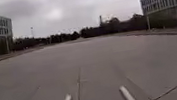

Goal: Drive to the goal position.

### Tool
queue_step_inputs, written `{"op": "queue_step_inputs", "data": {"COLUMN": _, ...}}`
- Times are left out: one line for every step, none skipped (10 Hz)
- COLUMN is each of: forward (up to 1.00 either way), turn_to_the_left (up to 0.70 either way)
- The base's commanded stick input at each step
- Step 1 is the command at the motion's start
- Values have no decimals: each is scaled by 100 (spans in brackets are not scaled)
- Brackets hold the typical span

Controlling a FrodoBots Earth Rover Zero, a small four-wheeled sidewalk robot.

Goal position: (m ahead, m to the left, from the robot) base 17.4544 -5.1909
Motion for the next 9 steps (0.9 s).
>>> {"op": "queue_step_inputs", "data": {"forward": 100, "turn_to_the_left": 0}}
{"op": "queue_step_inputs", "data": {"forward": 100, "turn_to_the_left": 0}}
{"op": "queue_step_inputs", "data": {"forward": 100, "turn_to_the_left": 0}}
{"op": "queue_step_inputs", "data": {"forward": 100, "turn_to_the_left": 0}}
{"op": "queue_step_inputs", "data": {"forward": 100, "turn_to_the_left": 0}}
{"op": "queue_step_inputs", "data": {"forward": 100, "turn_to_the_left": 0}}
{"op": "queue_step_inputs", "data": {"forward": 100, "turn_to_the_left": 0}}
{"op": "queue_step_inputs", "data": {"forward": 100, "turn_to_the_left": 0}}
{"op": "queue_step_inputs", "data": {"forward": 100, "turn_to_the_left": 0}}
